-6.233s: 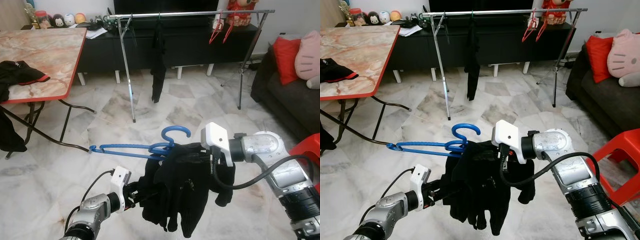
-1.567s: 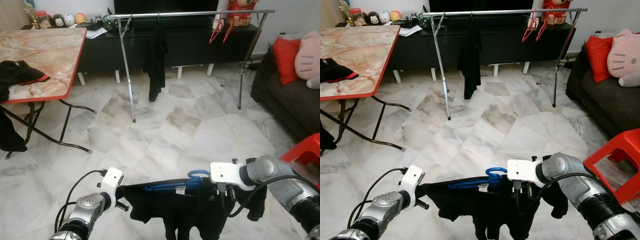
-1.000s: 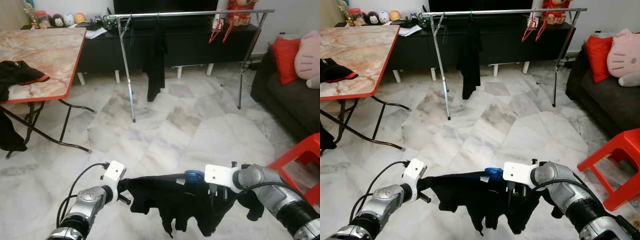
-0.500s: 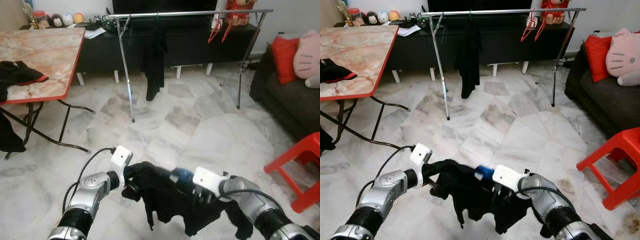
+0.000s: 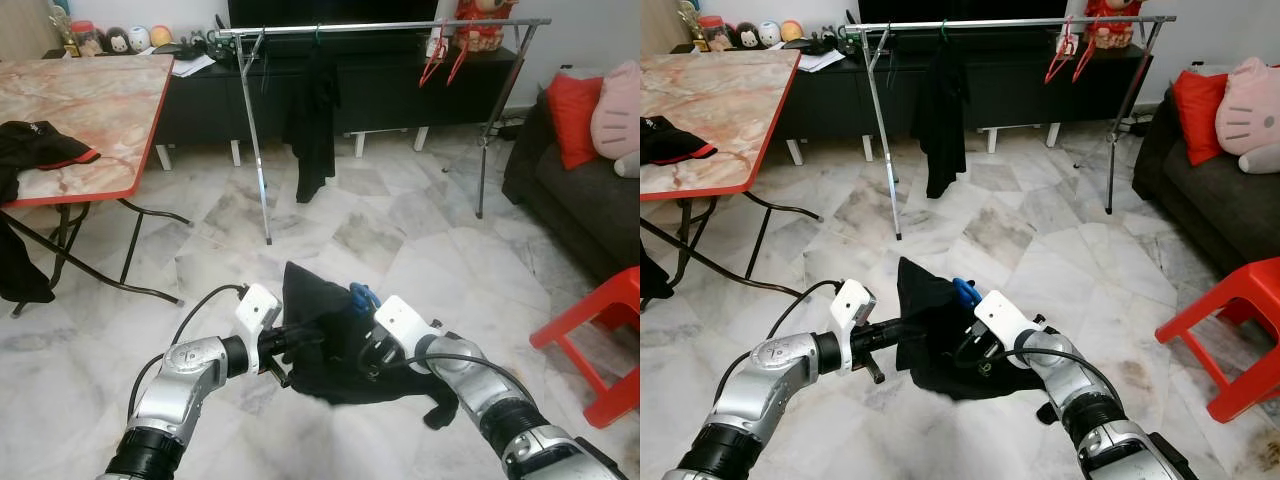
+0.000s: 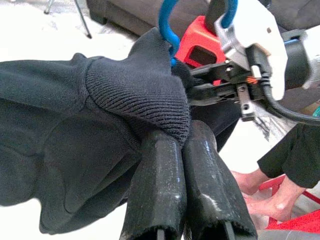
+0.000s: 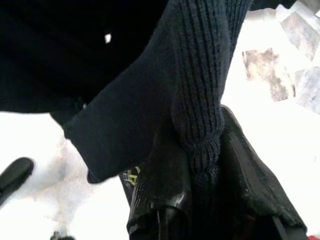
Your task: Hang hanger
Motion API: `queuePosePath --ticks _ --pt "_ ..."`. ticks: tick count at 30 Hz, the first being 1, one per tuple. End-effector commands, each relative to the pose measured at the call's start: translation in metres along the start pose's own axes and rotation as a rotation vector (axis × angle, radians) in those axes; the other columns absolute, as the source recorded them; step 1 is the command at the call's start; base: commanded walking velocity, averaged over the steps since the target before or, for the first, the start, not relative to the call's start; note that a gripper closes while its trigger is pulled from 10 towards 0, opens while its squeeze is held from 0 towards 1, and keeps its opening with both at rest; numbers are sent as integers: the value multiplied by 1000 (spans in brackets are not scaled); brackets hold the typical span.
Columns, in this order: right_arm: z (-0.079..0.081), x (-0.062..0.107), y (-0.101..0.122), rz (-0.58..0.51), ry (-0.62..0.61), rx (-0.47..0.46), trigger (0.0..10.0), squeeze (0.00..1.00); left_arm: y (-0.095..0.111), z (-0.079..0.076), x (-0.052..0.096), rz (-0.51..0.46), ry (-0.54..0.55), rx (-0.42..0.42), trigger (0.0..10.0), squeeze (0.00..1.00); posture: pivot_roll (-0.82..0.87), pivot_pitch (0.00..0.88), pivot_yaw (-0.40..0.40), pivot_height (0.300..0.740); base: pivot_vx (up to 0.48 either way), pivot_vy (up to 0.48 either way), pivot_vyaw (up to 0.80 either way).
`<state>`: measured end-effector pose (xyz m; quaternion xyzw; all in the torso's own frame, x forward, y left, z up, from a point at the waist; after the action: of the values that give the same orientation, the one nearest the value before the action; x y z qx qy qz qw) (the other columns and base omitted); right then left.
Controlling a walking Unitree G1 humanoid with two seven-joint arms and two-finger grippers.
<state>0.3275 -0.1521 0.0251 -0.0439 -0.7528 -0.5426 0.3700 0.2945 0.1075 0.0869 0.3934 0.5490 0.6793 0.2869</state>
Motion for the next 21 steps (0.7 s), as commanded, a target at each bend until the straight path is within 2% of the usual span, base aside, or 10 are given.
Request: queuePosePath --ticks 1,2,3,4,9,12,21 --pt "-4 0 12 -56 -11 -36 0 0 6 -6 -4 -17 -28 3 10000 0 -37 0 -38 740 0 0 0" --pt "-4 0 12 -56 -11 -36 0 0 6 -6 -4 -17 -28 3 10000 0 -37 0 -38 740 0 0 0" --pt "-5 0 12 -61 -15 -32 0 0 9 -8 -5 -27 -40 10 10000 569 -36 0 -37 740 0 0 0" --pt "-6 0 12 -67 -20 -36 0 0 12 -12 -6 -39 -63 16 10000 1000 -36 0 -36 740 0 0 0" --pt "-7 0 14 -90 -31 -53 0 0 17 -19 -8 -62 -107 27 10000 1000 -36 0 -36 740 0 0 0" --pt "-9 0 17 -124 -44 -103 0 0 21 -24 -8 -77 -137 32 10000 1000 -36 0 -36 740 0 0 0" --pt "-16 2 27 -195 -75 -84 0 0 22 -24 -2 -71 -145 35 10000 1000 -36 0 -36 740 0 0 0"
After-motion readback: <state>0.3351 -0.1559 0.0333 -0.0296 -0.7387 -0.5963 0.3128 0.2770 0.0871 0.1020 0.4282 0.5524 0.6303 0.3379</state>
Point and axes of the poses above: a point about 5 cm out from each wrist's last joint towards the gripper, its own x axis pointing back from the gripper into the wrist, its own y axis along the axis of the wrist's last joint, z = x × y, the point moved 1 cm from there along -x, pointing out of the wrist towards the gripper, and after that the axes turned 13 degrees about -x, right-handed, at the moved point
